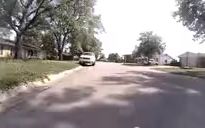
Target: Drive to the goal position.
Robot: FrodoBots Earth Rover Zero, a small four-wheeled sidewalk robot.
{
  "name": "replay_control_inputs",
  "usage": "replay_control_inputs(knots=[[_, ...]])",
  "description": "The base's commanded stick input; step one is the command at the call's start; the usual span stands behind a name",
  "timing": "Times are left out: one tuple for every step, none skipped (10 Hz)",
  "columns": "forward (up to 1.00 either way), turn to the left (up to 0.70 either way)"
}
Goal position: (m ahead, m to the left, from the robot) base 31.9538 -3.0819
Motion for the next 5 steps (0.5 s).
replay_control_inputs(knots=[[1.00,0.00],[1.00,0.00],[1.00,0.00],[1.00,0.00],[1.00,0.00]])
